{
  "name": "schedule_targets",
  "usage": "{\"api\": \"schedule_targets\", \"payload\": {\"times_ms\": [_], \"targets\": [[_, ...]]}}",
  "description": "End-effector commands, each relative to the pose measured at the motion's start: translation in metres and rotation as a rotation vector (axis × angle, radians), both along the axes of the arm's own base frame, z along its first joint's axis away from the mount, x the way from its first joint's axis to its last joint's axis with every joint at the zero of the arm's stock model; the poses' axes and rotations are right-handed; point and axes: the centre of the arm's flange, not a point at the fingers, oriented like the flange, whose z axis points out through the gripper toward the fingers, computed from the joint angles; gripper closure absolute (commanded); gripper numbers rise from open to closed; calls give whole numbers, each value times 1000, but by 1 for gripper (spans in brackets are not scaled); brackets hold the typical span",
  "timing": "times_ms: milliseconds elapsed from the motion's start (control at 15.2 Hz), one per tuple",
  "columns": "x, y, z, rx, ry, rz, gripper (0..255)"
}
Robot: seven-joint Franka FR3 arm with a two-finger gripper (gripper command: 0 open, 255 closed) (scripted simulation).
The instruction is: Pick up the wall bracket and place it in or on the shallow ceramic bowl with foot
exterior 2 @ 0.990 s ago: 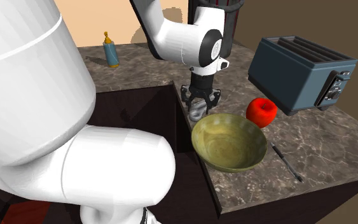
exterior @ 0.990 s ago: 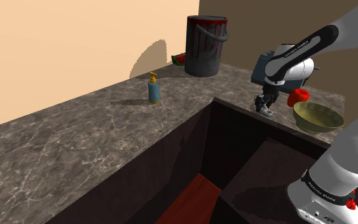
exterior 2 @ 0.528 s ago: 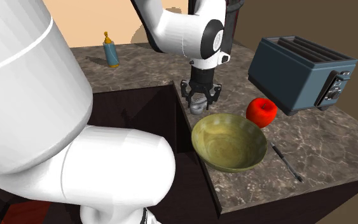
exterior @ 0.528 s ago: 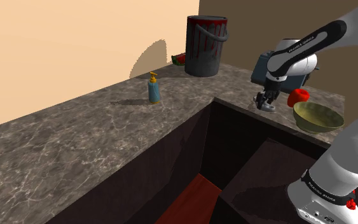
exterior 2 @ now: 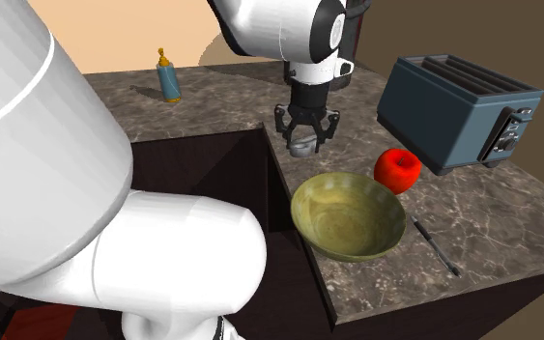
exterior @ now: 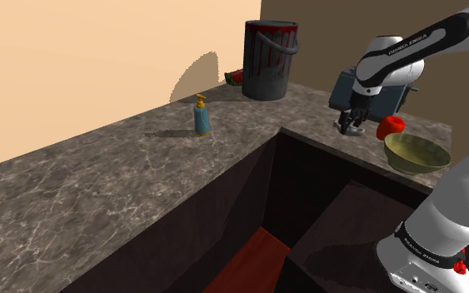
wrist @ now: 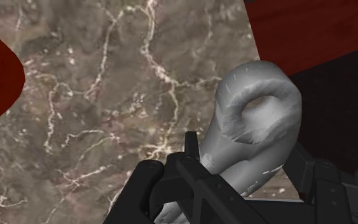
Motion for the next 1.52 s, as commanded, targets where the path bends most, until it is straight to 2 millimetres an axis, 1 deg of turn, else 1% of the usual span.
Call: {"api": "schedule_targets", "payload": {"times_ms": [0, 1188, 1254, 1452], "targets": [[-1, 0, 10, 0, 0, 0, 255], [-1, 0, 105, 0, 0, 0, 255], [-1, 0, 106, 0, 0, 0, 255], [-40, 1, 107, 0, 0, 0, 255]]}}
